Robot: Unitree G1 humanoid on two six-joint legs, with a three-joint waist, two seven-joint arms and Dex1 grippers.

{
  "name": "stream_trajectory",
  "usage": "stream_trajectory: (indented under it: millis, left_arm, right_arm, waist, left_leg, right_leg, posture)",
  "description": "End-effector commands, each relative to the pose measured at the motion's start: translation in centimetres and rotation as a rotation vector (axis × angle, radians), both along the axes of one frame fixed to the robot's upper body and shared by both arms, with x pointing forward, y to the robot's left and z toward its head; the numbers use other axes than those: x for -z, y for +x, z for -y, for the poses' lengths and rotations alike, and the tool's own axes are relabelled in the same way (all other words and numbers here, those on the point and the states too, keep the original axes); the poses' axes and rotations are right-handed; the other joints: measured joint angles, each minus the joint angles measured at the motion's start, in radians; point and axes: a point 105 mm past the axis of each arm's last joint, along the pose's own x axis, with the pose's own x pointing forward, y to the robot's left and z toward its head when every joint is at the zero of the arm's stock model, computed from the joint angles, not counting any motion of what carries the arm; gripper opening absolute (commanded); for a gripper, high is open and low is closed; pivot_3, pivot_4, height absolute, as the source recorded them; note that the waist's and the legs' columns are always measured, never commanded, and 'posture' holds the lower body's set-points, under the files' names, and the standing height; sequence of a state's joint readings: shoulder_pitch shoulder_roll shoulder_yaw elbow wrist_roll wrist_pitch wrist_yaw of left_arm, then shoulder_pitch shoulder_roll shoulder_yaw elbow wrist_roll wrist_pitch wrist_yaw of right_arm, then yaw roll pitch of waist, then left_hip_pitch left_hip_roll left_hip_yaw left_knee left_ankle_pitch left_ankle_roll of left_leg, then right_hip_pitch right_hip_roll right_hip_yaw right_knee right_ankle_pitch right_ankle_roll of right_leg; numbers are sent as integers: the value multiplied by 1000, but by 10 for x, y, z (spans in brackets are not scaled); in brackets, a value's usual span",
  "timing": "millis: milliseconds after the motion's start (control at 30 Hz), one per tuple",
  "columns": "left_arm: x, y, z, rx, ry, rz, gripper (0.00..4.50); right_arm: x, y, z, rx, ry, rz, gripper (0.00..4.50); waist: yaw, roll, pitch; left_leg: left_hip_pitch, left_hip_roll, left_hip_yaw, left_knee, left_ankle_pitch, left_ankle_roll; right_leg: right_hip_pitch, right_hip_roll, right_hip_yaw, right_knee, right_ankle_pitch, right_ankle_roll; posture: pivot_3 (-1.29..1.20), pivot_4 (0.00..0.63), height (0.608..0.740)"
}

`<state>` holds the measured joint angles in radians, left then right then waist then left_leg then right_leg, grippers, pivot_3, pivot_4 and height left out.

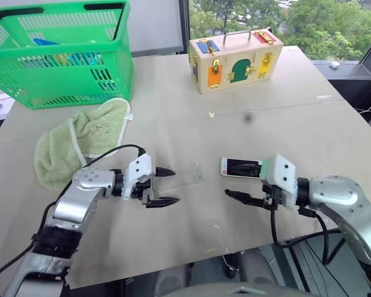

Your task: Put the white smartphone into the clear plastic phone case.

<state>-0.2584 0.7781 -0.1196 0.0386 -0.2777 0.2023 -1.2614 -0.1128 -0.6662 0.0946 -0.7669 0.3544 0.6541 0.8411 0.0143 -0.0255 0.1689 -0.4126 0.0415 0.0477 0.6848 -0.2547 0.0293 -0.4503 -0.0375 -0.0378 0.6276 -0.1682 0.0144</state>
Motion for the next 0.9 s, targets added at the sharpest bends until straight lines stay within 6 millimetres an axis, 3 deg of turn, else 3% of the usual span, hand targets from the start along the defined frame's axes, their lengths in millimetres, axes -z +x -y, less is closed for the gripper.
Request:
stream_trajectory:
  millis: [33,167,267,400,433,667,900]
  left_arm:
    - [16,-1,-5,2,46,-37,2817]
    - [26,-1,-10,8,49,-41,1181]
    - [32,-1,-13,23,40,-46,68]
    - [33,-4,-17,68,27,-29,0]
    - [33,-3,-19,69,24,-25,0]
    - [31,2,-22,55,17,14,0]
    - [34,-2,-27,42,-2,24,0]
  right_arm:
    - [-13,-6,5,16,4,79,2889]
    - [-9,-2,5,50,28,48,2889]
    - [-4,14,4,83,36,9,2889]
    - [11,46,14,128,-63,-13,4274]
    - [15,52,17,129,-80,-28,4451]
    - [48,79,32,64,-253,-176,4451]
    - [65,94,38,-11,-374,-202,4451]
  waist:
    - [0,0,0]
    - [-2,1,-1]
    - [0,3,-3]
    - [-2,5,-6]
    - [-2,5,-6]
    - [-3,9,-8]
    - [-4,9,-8]
  left_leg:
    - [0,0,0,0,0,0]
    - [2,0,0,0,0,0]
    - [3,0,0,0,0,0]
    - [9,0,0,0,0,0]
    - [10,1,1,0,0,0]
    - [11,0,3,-4,0,0]
    - [13,0,2,-4,0,0]
  right_leg:
    - [0,0,0,0,0,0]
    - [0,0,2,0,0,0]
    - [2,0,1,0,0,0]
    - [4,-1,2,0,0,0]
    - [5,-2,2,0,0,0]
    - [4,-1,4,2,0,-1]
    - [4,0,5,5,0,-1]
  posture:
    - [0,150,740]
    - [0,150,740]
    - [0,150,740]
    - [0,150,740]
    - [0,150,740]
    - [0,150,740]
    - [0,150,740]
